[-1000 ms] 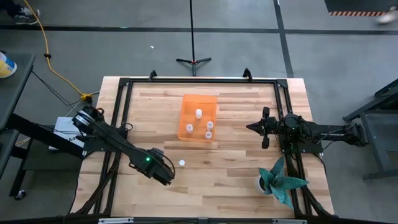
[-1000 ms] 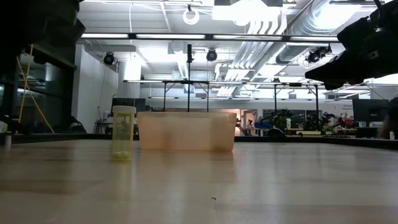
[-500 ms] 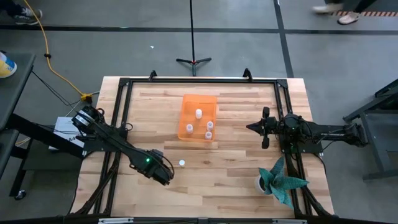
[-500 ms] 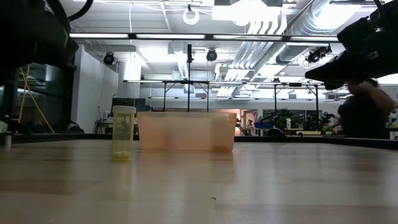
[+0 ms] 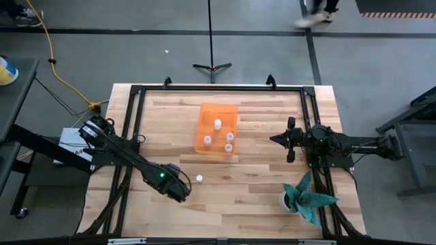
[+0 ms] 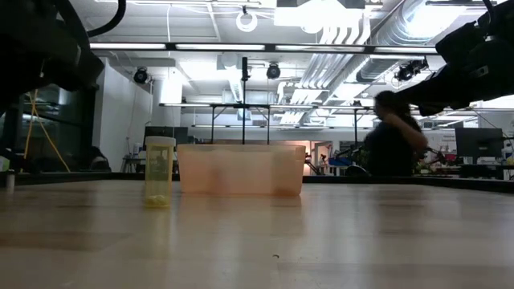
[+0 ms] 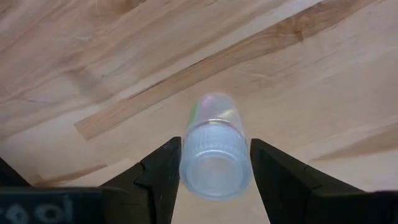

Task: Pick and place pill bottles into a basket
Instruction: Put the transparent medicine bottle into the yellow bin

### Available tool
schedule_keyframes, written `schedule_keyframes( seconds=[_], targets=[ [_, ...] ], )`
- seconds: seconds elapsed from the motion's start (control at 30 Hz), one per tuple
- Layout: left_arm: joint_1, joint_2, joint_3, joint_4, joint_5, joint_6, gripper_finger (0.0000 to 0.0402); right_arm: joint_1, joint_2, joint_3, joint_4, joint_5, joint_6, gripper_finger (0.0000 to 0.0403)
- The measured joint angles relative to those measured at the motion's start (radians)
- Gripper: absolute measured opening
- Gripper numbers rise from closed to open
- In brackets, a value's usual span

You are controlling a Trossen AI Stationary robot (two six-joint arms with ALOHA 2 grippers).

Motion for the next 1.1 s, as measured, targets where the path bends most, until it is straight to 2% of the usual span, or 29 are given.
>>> schedule_keyframes(
  seconds=[0.23,0.4,0.53,0.67,0.97,1.1],
  targets=[
    [0.0,-0.001,0.001,0.002,0.012,0.051,0.017,0.0,0.0,0.0,0.0,0.0,0.001,0.0],
    [0.002,-0.001,0.002,0.009,-0.014,0.111,0.017,0.0,0.0,0.0,0.0,0.0,0.0,0.0],
    [0.052,-0.035,0.001,0.048,-0.093,0.234,0.0176,0.0,0.0,0.0,0.0,0.003,0.002,0.0],
    [0.15,-0.092,0.015,0.061,-0.184,0.425,0.0182,0.0,0.0,0.0,0.0,0.003,0.025,0.0],
    [0.354,-0.173,0.167,0.039,-0.185,1.056,0.0172,0.0,0.0,0.0,0.007,0.01,0.025,0.0],
    [0.439,-0.172,0.233,0.044,-0.208,1.251,0.0182,0.0,0.0,0.0,0.012,0.011,0.039,0.0]
  ],
)
